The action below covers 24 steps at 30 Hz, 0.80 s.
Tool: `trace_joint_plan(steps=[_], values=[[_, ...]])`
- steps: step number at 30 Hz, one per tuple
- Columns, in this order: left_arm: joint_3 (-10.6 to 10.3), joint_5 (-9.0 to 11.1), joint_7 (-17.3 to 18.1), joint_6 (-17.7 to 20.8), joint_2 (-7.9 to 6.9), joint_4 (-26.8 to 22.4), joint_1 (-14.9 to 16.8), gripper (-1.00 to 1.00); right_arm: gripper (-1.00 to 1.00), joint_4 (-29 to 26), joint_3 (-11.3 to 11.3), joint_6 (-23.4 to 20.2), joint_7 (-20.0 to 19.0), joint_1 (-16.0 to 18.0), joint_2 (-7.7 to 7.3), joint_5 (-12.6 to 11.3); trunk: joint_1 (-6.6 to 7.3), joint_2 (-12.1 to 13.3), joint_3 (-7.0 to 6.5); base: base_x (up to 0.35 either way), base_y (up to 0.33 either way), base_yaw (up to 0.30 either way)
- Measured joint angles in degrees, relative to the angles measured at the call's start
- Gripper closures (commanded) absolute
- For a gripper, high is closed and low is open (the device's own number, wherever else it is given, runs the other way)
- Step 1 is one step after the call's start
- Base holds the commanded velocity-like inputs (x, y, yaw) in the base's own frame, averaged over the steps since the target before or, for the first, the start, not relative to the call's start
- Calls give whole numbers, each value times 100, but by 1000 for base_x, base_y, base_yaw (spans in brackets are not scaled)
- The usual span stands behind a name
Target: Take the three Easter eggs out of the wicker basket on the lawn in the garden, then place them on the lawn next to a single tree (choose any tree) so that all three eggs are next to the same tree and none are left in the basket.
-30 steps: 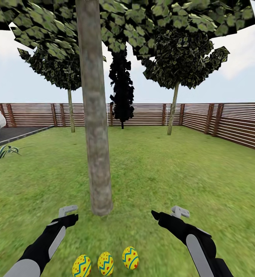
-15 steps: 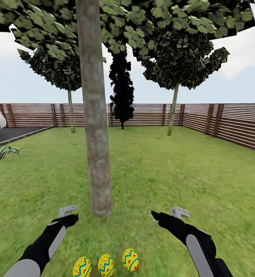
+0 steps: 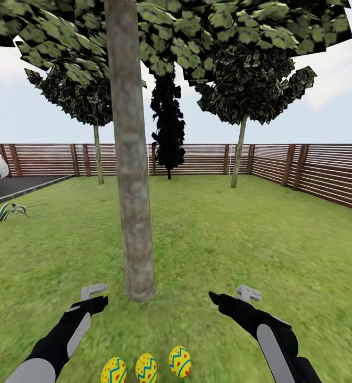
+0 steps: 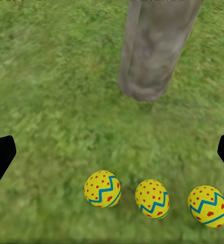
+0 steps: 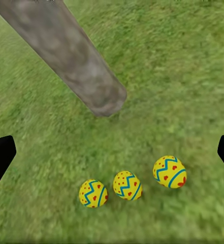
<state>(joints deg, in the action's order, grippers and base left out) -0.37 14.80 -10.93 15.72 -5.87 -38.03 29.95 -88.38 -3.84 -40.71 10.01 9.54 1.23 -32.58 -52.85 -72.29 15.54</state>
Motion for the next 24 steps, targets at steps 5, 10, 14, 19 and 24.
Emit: trace_joint_plan(steps=[5,10,14,19,24], values=[[0,-4,2,0,0,13,0,-100,-100,2,0,0,4,0,0,1,110,201,-90,0,0,0],[0,-6,1,0,0,29,0,-100,-100,3,0,0,6,0,0,3,220,402,-180,0,0,0],[0,-6,0,0,0,34,0,-100,-100,44,0,0,5,1,0,-1,308,562,-252,0,0,0],[0,-9,0,0,0,35,0,-100,-100,98,1,0,-3,0,0,-5,418,763,-342,0,0,0],[0,-8,-2,0,0,35,0,-100,-100,105,0,0,-2,1,0,-5,528,963,-431,0,0,0]])
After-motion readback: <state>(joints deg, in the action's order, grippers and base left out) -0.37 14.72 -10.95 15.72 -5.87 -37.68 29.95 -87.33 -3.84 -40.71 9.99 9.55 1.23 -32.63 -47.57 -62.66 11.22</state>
